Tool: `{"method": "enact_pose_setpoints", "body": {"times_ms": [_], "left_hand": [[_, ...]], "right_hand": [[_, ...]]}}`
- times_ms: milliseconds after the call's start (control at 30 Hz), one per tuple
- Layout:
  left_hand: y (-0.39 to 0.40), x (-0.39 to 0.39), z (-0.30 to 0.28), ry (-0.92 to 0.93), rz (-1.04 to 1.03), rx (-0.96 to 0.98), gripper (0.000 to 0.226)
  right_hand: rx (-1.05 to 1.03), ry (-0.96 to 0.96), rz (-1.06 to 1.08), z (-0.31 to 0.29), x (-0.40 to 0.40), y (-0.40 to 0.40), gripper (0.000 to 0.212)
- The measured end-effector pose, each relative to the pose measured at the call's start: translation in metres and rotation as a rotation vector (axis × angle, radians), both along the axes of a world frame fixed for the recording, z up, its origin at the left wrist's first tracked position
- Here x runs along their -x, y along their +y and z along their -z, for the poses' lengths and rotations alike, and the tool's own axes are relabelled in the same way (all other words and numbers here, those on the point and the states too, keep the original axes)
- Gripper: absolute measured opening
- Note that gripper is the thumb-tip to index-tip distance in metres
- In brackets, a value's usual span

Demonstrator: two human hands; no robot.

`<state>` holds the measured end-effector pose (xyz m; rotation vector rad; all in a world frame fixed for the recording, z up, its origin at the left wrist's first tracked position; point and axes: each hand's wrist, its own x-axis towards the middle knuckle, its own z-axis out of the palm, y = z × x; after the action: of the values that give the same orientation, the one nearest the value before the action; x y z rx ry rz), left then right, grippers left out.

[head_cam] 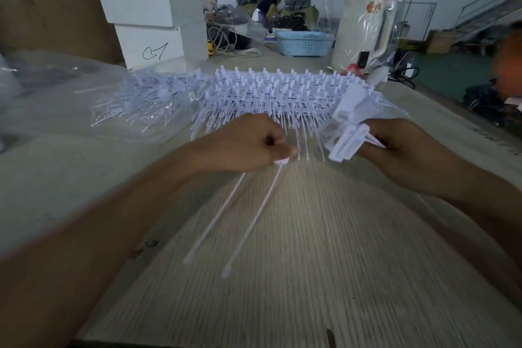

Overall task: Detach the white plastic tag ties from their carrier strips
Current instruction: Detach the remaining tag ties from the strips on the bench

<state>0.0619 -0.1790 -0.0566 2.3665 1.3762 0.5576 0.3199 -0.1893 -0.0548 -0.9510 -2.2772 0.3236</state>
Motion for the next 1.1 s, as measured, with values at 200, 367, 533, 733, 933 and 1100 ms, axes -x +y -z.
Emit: {"method": "enact_pose_setpoints", "body": {"times_ms": [200, 367, 533, 733, 933, 1100], "left_hand": [[-0.007, -0.004, -0.006, -0.365, 0.059, 0.141, 0.022], [-0.012, -0.013, -0.007, -0.548, 0.112, 0.168, 0.015], [-0.015, -0.023, -0.004, -0.642, 0.104, 0.109, 0.012], [-0.017, -0.028, -0.003, -0.777, 0.065, 0.225, 0.019], [-0.017, -0.03, -0.001, -0.84, 0.078, 0.243, 0.015], [-0.021, -0.034, -0.002, -0.944, 0.044, 0.27, 0.006]], "right_hand": [[0.147, 0.195, 0.188, 0.004, 0.014, -0.001, 0.042], [0.254, 0.358, 0.21, 0.003, 0.024, -0.005, 0.038], [0.447, 0.458, 0.185, 0.002, 0.029, -0.011, 0.044], [0.467, 0.589, 0.134, 0.001, 0.031, -0.013, 0.023], [0.402, 0.635, 0.149, 0.002, 0.031, -0.01, 0.033], [0.344, 0.688, 0.075, -0.002, 0.033, -0.015, 0.022]]}}
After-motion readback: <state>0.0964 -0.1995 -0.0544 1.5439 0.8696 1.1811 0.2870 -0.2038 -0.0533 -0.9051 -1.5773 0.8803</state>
